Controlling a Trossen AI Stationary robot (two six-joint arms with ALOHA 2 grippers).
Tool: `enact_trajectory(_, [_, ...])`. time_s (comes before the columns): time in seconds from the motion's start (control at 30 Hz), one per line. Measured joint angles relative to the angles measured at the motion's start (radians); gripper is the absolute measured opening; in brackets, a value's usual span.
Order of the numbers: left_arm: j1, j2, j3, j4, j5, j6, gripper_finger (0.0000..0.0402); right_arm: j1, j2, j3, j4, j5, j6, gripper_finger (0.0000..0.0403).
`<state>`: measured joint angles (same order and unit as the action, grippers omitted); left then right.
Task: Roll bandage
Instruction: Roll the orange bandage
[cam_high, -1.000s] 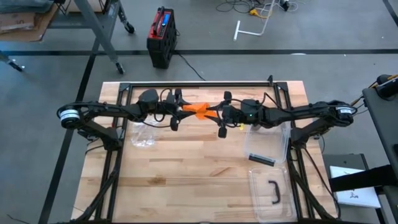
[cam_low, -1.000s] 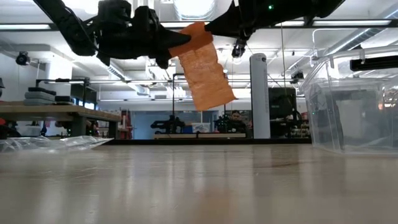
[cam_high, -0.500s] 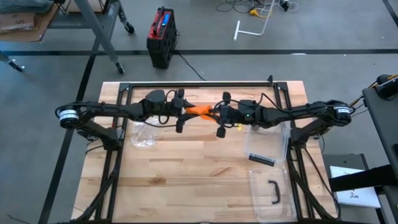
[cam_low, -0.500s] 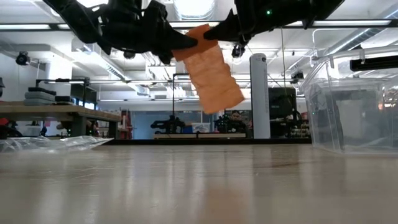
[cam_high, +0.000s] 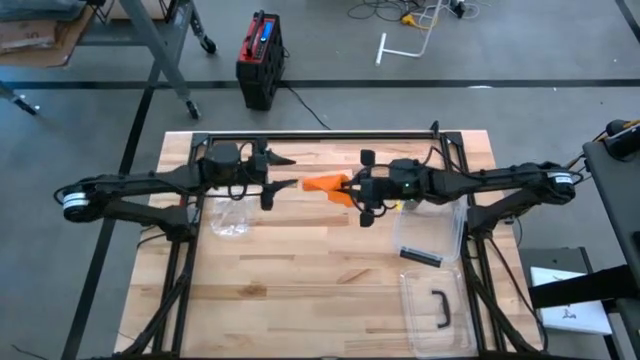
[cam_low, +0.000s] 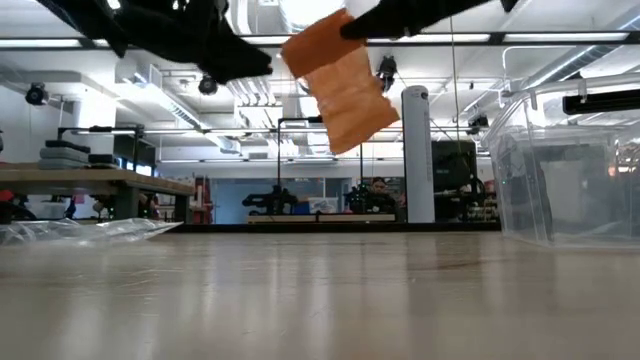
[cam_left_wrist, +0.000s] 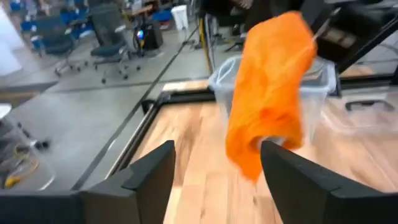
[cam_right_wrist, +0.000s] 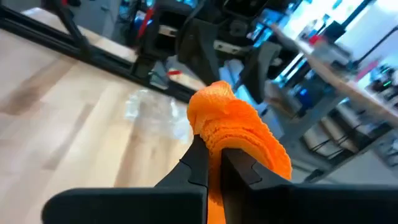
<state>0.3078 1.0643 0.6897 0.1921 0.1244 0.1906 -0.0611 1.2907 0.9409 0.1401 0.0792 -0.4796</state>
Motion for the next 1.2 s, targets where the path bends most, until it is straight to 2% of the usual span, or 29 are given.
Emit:
enact_trajectory(0.07, [0.001,-0.007,-0.029,-0.002,-0.004,-0.02,0.0237,0.002,-0.002,0.03,-0.054,-0.008,0.069,0.0006])
enact_trajectory(0.17, [-0.01,0.015,-0.109,0.112,0.008,-0.061,0.0243,-0.004,-0.007,0.082,-0.032,-0.009,0.187,0.0006])
enact_trajectory(0.37, [-0.016,0.14,-0.236,0.622,0.035,-0.139,0.0234,-0.016,-0.008,0.151,-0.058,-0.086,0.26,0.0006])
enact_trajectory(0.5, [-0.015,0.205,-0.235,0.872,0.164,-0.231,0.0228,-0.016,-0.009,0.16,-0.052,-0.088,0.256,0.0006])
enact_trajectory(0.67, [-0.015,0.305,-0.153,0.866,0.175,-0.248,0.0232,-0.016,0.003,0.165,-0.026,-0.105,0.254,0.0006])
enact_trajectory(0.83, [-0.015,0.39,-0.04,0.869,0.256,-0.244,0.0243,-0.015,0.007,0.163,0.006,-0.135,0.278,0.0006])
enact_trajectory(0.93, [-0.015,0.428,0.024,0.872,0.259,-0.237,0.0241,-0.016,0.007,0.163,0.007,-0.135,0.274,0.0006])
enact_trajectory(1.0, [-0.013,0.443,0.054,0.851,0.255,-0.246,0.0227,-0.015,0.007,0.163,0.011,-0.137,0.269,0.0006])
enact_trajectory(1.07, [-0.01,0.451,0.078,0.812,0.263,-0.261,0.0192,-0.014,0.005,0.163,0.011,-0.146,0.27,0.0006])
enact_trajectory(1.13, [-0.01,0.447,0.098,0.771,0.264,-0.278,0.013,-0.014,0.001,0.163,0.011,-0.186,0.272,0.0005])
enact_trajectory(1.2, [-0.01,0.441,0.11,0.759,0.262,-0.272,0.0049,-0.013,-0.006,0.163,0.007,-0.228,0.287,0.0005])
